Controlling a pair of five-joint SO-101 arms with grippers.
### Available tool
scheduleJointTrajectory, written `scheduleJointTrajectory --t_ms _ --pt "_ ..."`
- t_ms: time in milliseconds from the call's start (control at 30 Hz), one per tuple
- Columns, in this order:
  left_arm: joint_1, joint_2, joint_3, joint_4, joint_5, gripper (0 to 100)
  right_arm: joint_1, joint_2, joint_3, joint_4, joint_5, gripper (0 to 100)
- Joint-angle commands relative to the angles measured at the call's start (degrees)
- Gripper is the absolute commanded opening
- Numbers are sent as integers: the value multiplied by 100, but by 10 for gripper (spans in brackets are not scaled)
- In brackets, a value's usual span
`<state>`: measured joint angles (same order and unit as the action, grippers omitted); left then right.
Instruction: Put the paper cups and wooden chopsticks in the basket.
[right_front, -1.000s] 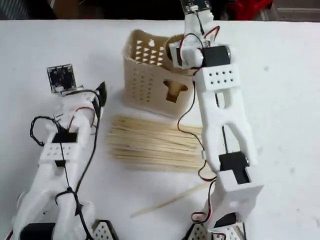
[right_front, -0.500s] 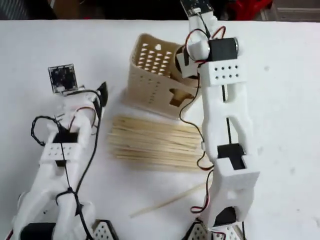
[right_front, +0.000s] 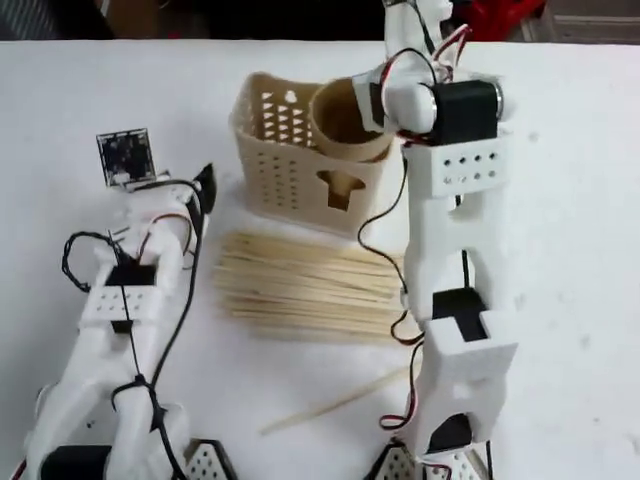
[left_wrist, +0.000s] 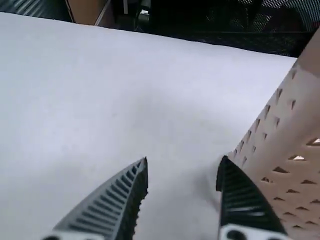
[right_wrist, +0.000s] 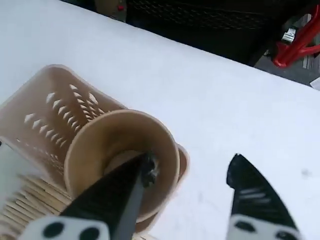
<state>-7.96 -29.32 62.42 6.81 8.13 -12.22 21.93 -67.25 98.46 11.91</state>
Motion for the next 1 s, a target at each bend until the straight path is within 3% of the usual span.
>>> scheduleJointTrajectory --t_ms 0,433,500,633,967 --pt "92 -215 -18 -132 70 234 110 -48 396 13 18 244" --pt "92 -215 -18 -132 70 234 145 -31 2629 -374 62 241" --pt "92 -215 -18 -132 70 234 145 -31 2752 -382 70 196" --pt "92 -215 -18 -132 70 234 418 -40 2796 -725 220 10" --pt "92 -215 -18 -132 70 234 1262 -75 2154 -743 835 14"
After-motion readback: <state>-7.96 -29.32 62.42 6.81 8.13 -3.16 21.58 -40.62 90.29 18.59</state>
